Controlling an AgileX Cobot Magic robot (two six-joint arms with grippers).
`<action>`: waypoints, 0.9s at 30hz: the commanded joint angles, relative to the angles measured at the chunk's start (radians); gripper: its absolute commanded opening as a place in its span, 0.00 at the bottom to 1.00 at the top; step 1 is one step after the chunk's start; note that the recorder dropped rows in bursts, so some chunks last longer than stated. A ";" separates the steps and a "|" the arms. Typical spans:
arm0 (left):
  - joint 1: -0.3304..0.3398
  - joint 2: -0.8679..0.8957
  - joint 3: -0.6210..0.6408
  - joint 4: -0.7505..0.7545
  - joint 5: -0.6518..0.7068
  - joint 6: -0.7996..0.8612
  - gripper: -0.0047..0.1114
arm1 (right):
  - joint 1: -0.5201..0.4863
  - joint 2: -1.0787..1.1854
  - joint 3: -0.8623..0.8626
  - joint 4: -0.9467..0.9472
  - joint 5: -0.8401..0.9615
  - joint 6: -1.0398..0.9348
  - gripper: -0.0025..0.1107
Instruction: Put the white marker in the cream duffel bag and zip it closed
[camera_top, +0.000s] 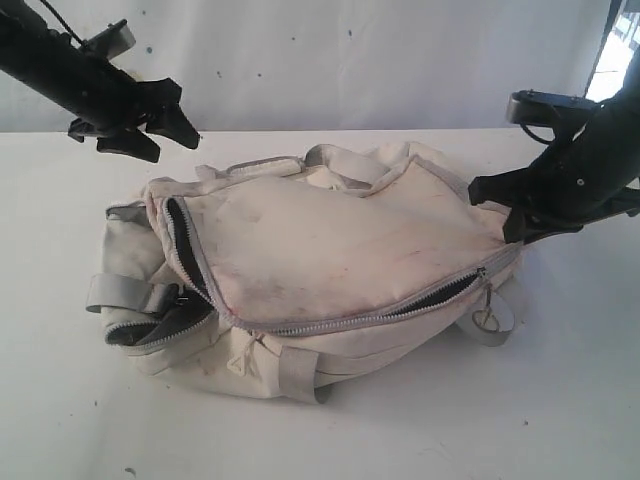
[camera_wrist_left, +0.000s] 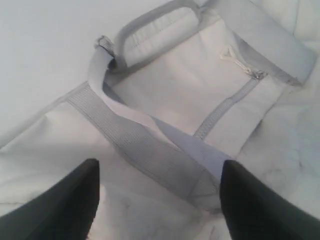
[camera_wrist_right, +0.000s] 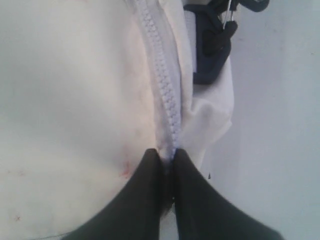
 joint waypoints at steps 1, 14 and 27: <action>-0.004 -0.058 -0.007 -0.008 0.071 0.014 0.63 | -0.009 0.002 0.003 0.063 0.004 -0.012 0.02; -0.211 -0.166 0.091 -0.069 0.158 0.067 0.54 | -0.009 0.011 0.003 0.185 -0.012 -0.042 0.02; -0.396 -0.168 0.193 -0.166 0.158 0.071 0.33 | -0.009 0.011 0.003 0.185 -0.014 -0.060 0.02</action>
